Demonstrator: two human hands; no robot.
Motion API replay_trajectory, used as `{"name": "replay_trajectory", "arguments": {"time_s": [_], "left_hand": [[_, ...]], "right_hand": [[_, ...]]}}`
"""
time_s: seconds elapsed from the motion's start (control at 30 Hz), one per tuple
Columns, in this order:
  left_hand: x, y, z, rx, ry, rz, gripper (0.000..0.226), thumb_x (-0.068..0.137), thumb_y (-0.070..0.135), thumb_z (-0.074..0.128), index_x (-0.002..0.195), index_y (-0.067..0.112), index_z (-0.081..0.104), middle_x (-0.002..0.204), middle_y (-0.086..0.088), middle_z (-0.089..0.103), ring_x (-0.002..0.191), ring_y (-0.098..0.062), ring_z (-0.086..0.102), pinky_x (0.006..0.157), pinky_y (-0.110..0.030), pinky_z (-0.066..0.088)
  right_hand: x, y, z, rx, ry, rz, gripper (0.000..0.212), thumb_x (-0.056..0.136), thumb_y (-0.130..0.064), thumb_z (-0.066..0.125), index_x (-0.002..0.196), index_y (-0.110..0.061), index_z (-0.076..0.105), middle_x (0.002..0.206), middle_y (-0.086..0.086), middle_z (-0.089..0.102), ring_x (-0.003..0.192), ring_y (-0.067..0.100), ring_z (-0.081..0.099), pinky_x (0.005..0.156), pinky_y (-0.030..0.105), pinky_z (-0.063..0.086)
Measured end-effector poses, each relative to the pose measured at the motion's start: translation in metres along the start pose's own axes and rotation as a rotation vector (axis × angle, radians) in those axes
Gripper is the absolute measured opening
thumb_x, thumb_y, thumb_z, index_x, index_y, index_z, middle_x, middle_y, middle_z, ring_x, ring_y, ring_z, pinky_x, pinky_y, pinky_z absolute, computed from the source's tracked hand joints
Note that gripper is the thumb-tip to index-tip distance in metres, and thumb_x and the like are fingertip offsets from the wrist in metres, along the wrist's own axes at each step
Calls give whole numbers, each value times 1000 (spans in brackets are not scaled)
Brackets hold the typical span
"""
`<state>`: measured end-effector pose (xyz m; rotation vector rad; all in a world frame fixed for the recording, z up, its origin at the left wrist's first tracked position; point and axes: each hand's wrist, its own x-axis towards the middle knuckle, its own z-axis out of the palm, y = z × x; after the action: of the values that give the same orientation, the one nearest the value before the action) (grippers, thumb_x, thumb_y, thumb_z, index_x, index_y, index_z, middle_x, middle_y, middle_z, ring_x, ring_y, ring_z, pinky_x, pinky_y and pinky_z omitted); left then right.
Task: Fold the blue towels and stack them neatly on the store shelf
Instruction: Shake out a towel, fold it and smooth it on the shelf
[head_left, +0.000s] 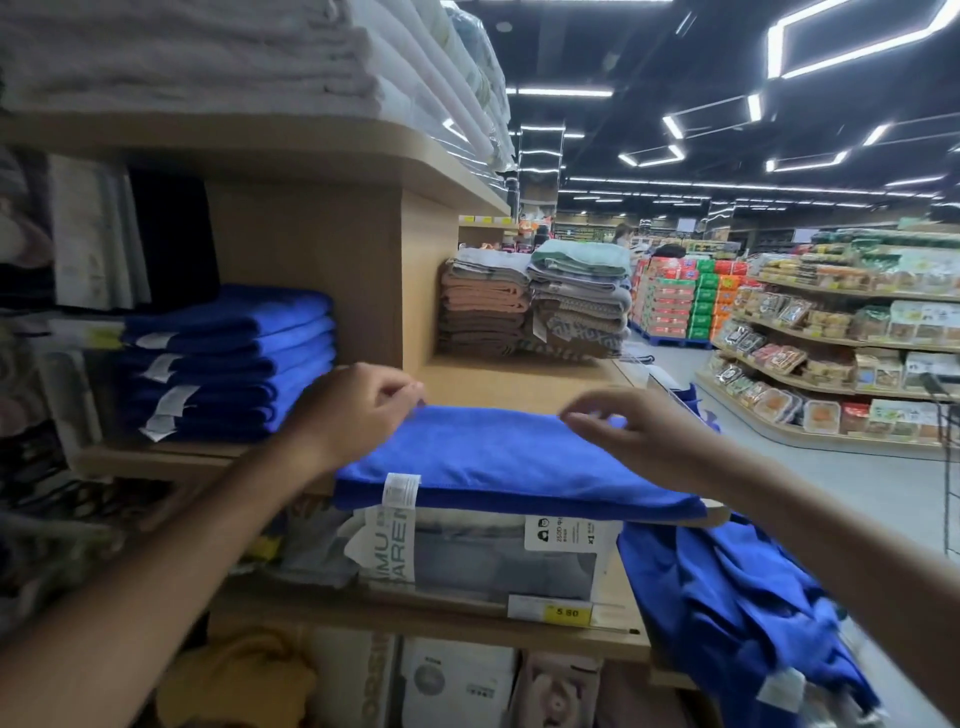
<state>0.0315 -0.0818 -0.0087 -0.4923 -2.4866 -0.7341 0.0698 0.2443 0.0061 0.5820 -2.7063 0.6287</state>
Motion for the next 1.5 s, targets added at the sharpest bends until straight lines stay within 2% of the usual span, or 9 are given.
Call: {"name": "replay_trajectory", "arguments": {"time_s": [0.1, 0.2, 0.3, 0.5, 0.77, 1.3, 1.4, 1.43, 1.5], "left_hand": [[32, 25, 48, 16, -138, -87, 34, 99, 28, 44, 121, 25, 70, 126, 1, 70, 117, -19, 63, 100, -35, 49], [34, 22, 81, 196, -371, -164, 38, 103, 25, 36, 132, 19, 58, 143, -11, 58, 129, -29, 54, 107, -41, 42], [29, 12, 84, 305, -421, -154, 51, 105, 36, 25, 154, 25, 37, 164, 2, 30, 151, -16, 27, 123, -40, 19], [13, 5, 74, 418, -446, -319, 80, 89, 77, 16, 159, 39, 14, 169, 12, 4, 156, -19, 2, 122, -55, 5], [10, 10, 67, 419, -462, -340, 85, 85, 80, 13, 159, 40, 12, 170, 8, 2, 156, -24, 0, 122, -56, 6], [50, 7, 85, 420, -519, -337, 84, 88, 79, 14, 160, 37, 10, 170, 7, 2, 156, -25, 0, 118, -66, -2], [52, 6, 93, 447, -429, -173, 75, 94, 68, 19, 160, 31, 18, 169, 5, 11, 155, -17, 8, 122, -60, -3], [51, 6, 95, 423, -402, -90, 69, 98, 62, 22, 159, 29, 22, 169, 4, 14, 155, -13, 10, 123, -55, 0], [51, 5, 98, 319, -401, -5, 62, 102, 52, 26, 159, 27, 26, 168, 4, 17, 154, -11, 13, 124, -43, 8]], "right_hand": [[55, -38, 59, 8, -140, 47, 41, 105, -28, 45, 144, -16, 52, 147, 7, 52, 131, 26, 52, 105, 34, 41], [81, -46, 106, -122, -198, 100, 37, 105, -30, 35, 133, -14, 53, 149, 8, 49, 136, 29, 45, 107, 41, 38], [78, -31, 114, -242, -197, 133, 53, 101, -51, 25, 132, -20, 54, 156, -4, 44, 146, 20, 36, 111, 43, 30], [42, 8, 79, -318, -225, 309, 86, 92, -78, 18, 160, -26, 27, 169, -9, 16, 156, 14, 13, 122, 48, 13], [20, 43, 51, -319, -280, 473, 97, 90, -83, 19, 163, -19, 10, 171, 0, 4, 157, 17, 2, 126, 48, 10], [42, 60, 49, -287, -197, 471, 93, 89, -83, 27, 158, -22, 30, 164, 8, 27, 152, 27, 19, 119, 44, 22], [42, 54, 47, -445, -40, 641, 98, 80, -89, 25, 144, -17, 46, 140, 19, 53, 127, 37, 52, 90, 44, 46], [43, 50, 46, -509, -2, 673, 93, 81, -86, 29, 138, -15, 49, 131, 17, 60, 117, 36, 58, 77, 41, 45], [47, 48, 44, -570, 5, 672, 78, 89, -75, 37, 136, -14, 49, 130, 13, 63, 115, 35, 60, 71, 38, 38]]}}
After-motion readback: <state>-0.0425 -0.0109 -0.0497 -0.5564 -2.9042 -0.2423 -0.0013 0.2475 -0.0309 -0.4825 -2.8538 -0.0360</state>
